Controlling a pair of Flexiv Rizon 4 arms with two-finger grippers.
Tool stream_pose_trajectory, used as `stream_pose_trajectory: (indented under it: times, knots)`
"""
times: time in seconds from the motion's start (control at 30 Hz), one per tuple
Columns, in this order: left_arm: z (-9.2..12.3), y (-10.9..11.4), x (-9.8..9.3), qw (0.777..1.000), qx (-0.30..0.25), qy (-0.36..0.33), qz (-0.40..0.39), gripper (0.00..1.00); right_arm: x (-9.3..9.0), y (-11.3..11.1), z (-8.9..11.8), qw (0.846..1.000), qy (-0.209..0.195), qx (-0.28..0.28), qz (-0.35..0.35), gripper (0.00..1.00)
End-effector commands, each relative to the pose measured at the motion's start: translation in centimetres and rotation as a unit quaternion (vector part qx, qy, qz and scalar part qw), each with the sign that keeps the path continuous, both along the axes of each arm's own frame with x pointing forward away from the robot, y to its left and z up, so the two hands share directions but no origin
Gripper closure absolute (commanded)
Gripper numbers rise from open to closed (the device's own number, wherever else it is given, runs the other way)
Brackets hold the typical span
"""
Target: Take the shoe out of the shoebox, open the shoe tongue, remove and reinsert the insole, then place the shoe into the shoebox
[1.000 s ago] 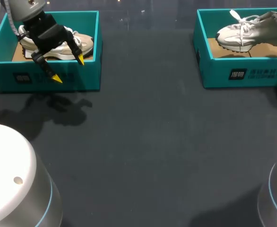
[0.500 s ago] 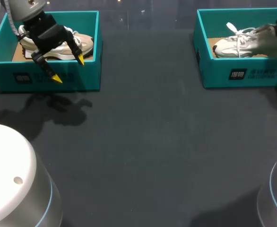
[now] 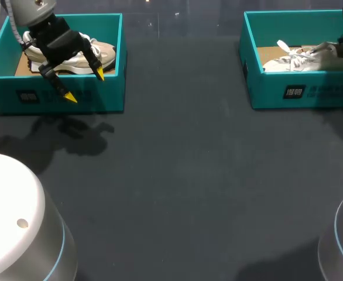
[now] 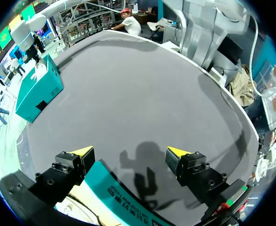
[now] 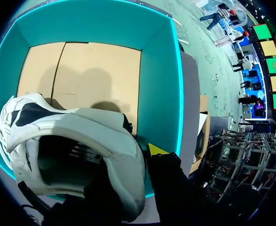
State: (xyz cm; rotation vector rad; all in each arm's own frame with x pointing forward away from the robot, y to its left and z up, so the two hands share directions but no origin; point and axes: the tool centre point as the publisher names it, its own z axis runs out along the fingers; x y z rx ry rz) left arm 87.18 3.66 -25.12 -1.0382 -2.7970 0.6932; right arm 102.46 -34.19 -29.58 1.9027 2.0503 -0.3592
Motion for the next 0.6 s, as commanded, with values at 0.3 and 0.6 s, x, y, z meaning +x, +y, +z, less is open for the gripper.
stream_pose_trajectory:
  times: [0.3, 0.6]
  knots:
    - [0.0, 0.0, 0.0, 1.0, 0.001, -0.001, 0.0, 0.0, -1.0, 0.5, -2.2, 1.0, 0.002, 0.004, 0.01, 1.0]
    - [0.0, 0.0, 0.0, 1.0, 0.001, -0.001, 0.0, 0.0, -0.9, 1.0, -3.5, 1.0, 0.007, 0.015, 0.015, 1.0]
